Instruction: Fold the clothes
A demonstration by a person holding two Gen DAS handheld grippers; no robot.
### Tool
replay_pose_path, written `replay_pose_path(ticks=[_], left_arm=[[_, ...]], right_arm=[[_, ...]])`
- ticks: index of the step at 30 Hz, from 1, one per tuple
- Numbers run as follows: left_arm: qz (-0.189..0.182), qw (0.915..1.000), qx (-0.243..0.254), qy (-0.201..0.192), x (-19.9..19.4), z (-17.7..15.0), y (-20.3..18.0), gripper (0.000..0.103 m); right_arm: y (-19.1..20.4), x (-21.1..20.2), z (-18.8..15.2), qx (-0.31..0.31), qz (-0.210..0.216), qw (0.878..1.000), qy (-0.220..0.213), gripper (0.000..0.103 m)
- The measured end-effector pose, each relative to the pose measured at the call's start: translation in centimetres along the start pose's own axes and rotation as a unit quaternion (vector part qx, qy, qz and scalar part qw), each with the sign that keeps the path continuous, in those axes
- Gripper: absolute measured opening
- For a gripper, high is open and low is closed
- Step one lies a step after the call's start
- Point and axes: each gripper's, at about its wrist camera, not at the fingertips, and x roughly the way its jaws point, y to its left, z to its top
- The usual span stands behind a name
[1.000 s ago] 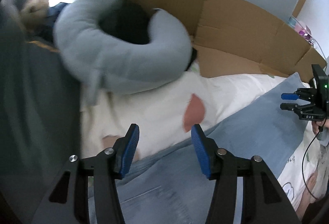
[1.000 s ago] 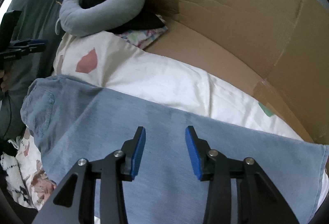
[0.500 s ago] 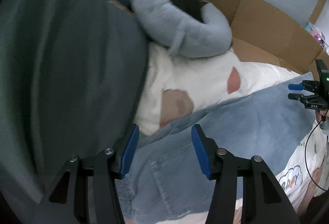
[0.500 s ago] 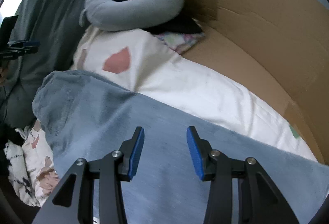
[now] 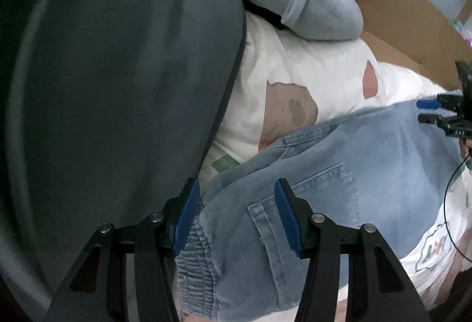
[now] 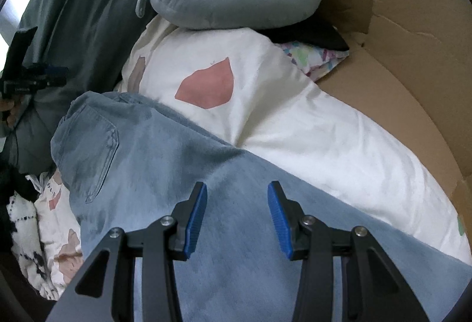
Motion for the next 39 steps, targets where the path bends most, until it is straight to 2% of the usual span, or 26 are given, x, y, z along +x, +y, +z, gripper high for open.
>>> replay_pose_path(ticks=[4, 5, 6, 8, 12, 15, 21, 32, 39], left_arm=[[0.005, 0.9996, 0.026, 0.005, 1.6, 0.4, -0.3, 0.053], [0.008, 0.9994, 0.034, 0.007, 2.0, 0.5, -0.4, 0.05], [0.014, 0.999, 0.042, 0.009, 2.4, 0.6, -0.6, 0.042], [0.028, 0.9975, 0.062, 0.018, 3.2, 0.9, -1.0, 0.037], [0.031, 0.9949, 0.091, 0.03, 4.7, 1.1, -1.7, 0.036], [0.02, 0.9939, 0.1, 0.042, 5.5, 0.8, -2.1, 0.037], [0.016, 0.9936, 0.085, 0.072, 7.6, -0.1, -1.5, 0.037], [-0.006, 0.9901, 0.104, 0.094, 8.8, -0.4, -1.4, 0.036], [-0.003, 0.9914, 0.104, 0.079, 7.0, -0.8, -1.1, 0.012]], right_arm=[[0.2, 0.9, 0.4, 0.006, 0.003, 1.0, 0.003, 0.041], [0.2, 1.0, 0.5, 0.007, 0.003, 1.0, 0.003, 0.041], [0.2, 1.2, 0.5, 0.009, 0.003, 1.0, 0.003, 0.041], [0.1, 1.4, 0.5, 0.013, 0.004, 1.0, 0.004, 0.041], [-0.2, 1.9, 0.3, 0.022, 0.003, 1.0, 0.009, 0.041], [-0.5, 2.0, 0.1, 0.028, 0.002, 1.0, 0.011, 0.041], [-1.1, 2.3, -0.4, 0.035, -0.004, 0.999, 0.015, 0.041], [-1.3, 2.5, 0.3, 0.028, -0.017, 0.999, 0.015, 0.041], [-1.2, 3.1, 1.5, 0.017, -0.025, 0.999, 0.021, 0.041]])
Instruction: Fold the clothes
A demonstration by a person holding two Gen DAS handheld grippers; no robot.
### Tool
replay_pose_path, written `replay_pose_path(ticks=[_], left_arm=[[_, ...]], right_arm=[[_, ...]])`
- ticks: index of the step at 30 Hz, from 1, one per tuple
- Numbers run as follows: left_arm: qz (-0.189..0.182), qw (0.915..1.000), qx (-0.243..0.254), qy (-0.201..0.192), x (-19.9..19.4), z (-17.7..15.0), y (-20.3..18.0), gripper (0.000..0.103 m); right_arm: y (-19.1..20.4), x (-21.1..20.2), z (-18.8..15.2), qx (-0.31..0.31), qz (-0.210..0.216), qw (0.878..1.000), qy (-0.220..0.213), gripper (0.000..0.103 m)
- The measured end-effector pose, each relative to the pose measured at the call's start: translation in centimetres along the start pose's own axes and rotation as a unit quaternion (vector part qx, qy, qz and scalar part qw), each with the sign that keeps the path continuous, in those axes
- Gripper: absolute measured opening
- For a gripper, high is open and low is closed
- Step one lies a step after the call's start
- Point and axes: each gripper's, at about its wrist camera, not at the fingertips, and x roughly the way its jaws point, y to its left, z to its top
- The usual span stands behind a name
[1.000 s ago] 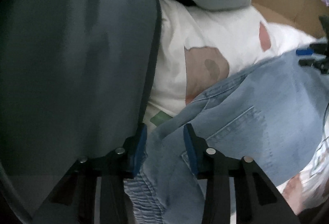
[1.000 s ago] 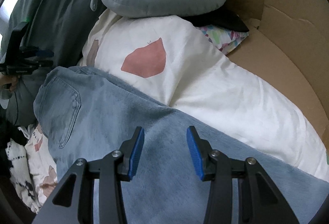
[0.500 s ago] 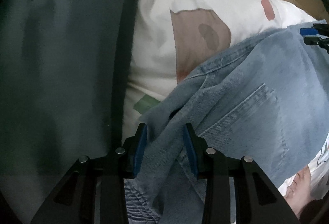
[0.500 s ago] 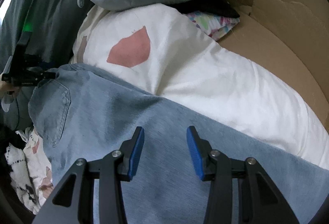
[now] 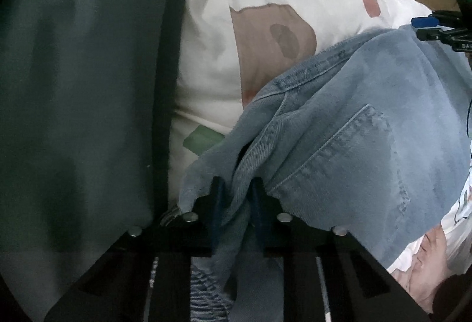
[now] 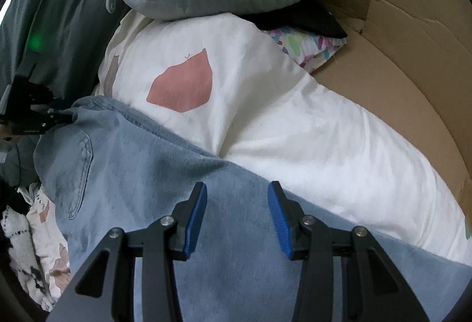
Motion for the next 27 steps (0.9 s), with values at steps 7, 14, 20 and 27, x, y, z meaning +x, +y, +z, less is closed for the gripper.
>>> replay_pose_path(ticks=[7, 14, 20, 27], left_arm=[[0.009, 0.9989, -0.002, -0.045, -2.9, -0.3, 0.6, 0.007], [0.042, 0.9958, -0.014, -0.081, -5.0, -0.2, 1.5, 0.006], [0.053, 0.9949, -0.017, -0.084, -5.6, -0.9, 0.1, 0.006], [0.064, 0.9955, -0.018, -0.068, -3.4, 1.2, 1.2, 0.006]], right_arm=[[0.7, 0.9, 0.7, -0.022, -0.002, 1.0, 0.013, 0.041], [2.2, 1.1, 1.3, -0.049, 0.016, 0.999, 0.011, 0.041], [3.4, 0.9, 1.9, -0.06, 0.019, 0.998, 0.003, 0.041], [3.7, 1.0, 2.2, -0.061, 0.013, 0.998, 0.0, 0.041]])
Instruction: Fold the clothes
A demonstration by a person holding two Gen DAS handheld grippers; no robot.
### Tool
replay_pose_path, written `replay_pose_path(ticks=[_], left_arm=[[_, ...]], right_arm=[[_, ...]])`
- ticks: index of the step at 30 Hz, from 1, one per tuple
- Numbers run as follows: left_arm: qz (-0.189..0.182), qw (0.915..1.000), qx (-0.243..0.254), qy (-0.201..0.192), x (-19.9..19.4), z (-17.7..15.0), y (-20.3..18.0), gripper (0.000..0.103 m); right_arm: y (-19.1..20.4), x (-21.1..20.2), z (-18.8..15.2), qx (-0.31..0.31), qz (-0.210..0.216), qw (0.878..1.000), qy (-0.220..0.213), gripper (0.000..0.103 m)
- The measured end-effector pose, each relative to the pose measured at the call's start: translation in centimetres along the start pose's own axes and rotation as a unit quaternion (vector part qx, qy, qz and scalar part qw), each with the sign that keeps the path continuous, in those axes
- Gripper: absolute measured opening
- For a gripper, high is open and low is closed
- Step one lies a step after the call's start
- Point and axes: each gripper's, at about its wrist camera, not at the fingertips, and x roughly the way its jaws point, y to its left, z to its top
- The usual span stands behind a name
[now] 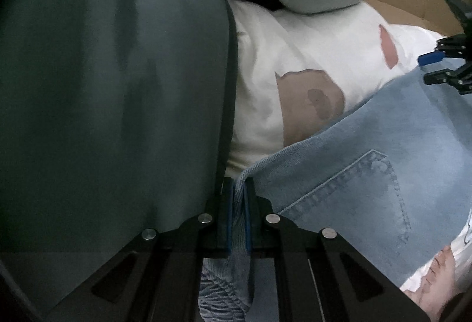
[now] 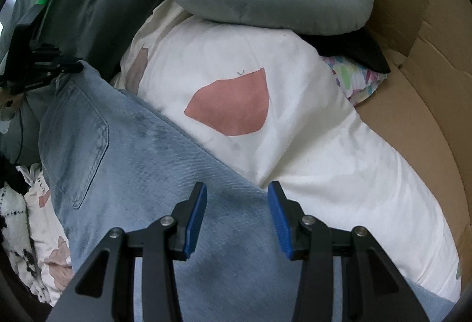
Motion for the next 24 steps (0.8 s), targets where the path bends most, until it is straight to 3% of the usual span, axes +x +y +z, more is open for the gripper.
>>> replay_pose_path(ticks=[13, 19, 20, 24], left_arm=[[0.016, 0.9979, -0.016, 0.061, 5.7, 0.5, -1.0, 0.009], [0.036, 0.9969, -0.03, 0.062, 4.1, 0.8, -1.6, 0.012], [0.029, 0.9972, -0.037, 0.058, 3.5, 0.8, -1.6, 0.014], [0.028, 0.9981, -0.047, 0.027, 0.5, 1.1, -2.1, 0.048]], right_arm=[[-2.2, -2.9, -2.5, 0.022, -0.023, 0.999, 0.003, 0.041], [-4.7, -5.7, -5.8, 0.033, -0.057, 0.998, 0.006, 0.041], [-5.2, -6.4, -6.5, 0.036, -0.061, 0.997, 0.007, 0.041], [-6.7, -9.2, -8.8, 0.044, -0.071, 0.996, 0.009, 0.041]])
